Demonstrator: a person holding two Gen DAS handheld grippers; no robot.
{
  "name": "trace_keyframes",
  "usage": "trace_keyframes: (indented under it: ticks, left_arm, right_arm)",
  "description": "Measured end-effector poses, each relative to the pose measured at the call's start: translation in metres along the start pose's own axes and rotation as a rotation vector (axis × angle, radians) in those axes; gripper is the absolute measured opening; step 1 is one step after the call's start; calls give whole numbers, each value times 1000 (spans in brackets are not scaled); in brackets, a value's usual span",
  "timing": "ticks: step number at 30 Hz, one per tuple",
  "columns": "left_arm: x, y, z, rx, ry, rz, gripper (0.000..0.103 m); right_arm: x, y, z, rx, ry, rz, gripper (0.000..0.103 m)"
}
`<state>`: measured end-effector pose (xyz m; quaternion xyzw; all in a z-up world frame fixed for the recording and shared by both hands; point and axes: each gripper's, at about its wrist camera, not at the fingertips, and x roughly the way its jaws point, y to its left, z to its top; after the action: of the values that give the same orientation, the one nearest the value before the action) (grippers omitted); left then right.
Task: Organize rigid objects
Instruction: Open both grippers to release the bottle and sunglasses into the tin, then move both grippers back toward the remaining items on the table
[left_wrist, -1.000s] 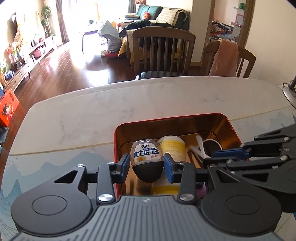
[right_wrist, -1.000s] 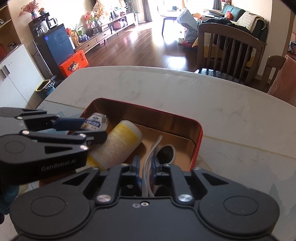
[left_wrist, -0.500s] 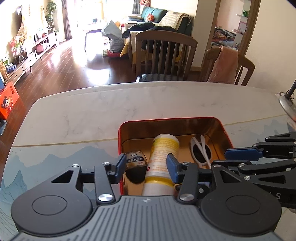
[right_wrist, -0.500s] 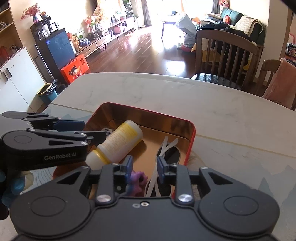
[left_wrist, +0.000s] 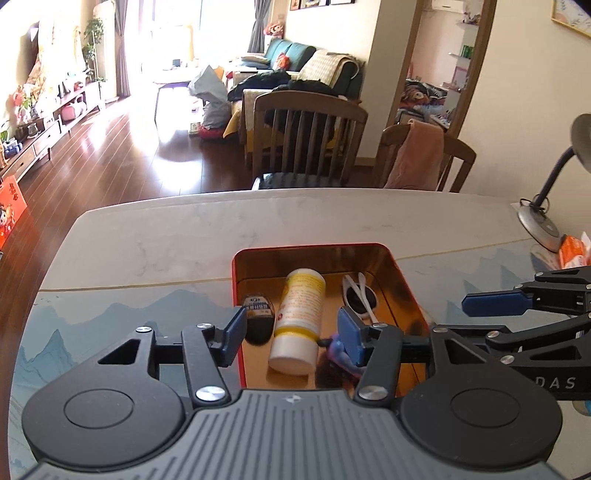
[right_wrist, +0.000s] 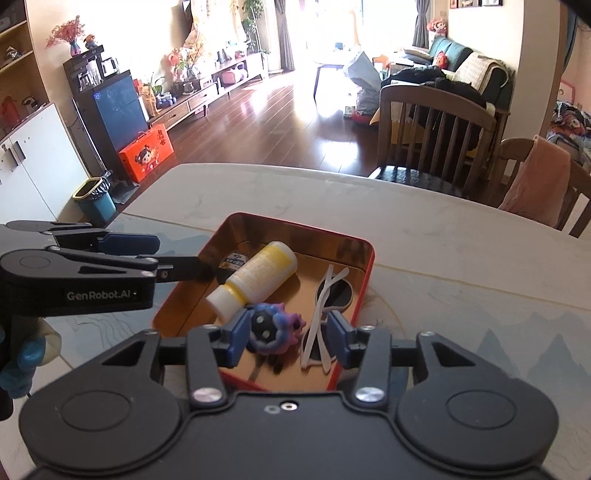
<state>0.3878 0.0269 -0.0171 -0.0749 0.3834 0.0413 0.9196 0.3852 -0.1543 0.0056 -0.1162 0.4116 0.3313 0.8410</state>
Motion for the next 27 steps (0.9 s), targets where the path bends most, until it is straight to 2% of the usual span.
trace_keyframes:
  ticks: [3, 9, 12, 17, 20, 22, 24, 27]
  left_arm:
    - [-15, 0, -7, 5, -10, -10, 57]
    - [-47, 3, -26, 22, -25, -27, 59]
    - [-61, 5, -36, 23, -31, -33, 65]
    - [-82, 10, -53, 30, -37, -42, 66]
    - [-92, 12, -65, 32, -41, -47, 72]
    - [-99, 14, -71, 20, -42, -58, 75]
    - [-105, 16, -78, 16, -40, -67, 77]
    - [-113, 18, -88, 12, -46, -73, 82]
  right_arm:
    - [-14, 8, -8, 6, -12, -9, 57]
    - [-36, 25, -29, 23, -32, -27, 64]
    - [-44, 33, -40, 40, -37, -32, 69]
    - [-52, 43, -58, 65, -42, -35, 76]
    - [-57, 51, -68, 77, -46, -33, 81]
    - [-60, 55, -75, 82, -53, -30, 85]
    - [-64, 59, -82, 81, -71, -24, 94]
    - [-67, 64, -90, 93, -85, -21, 100]
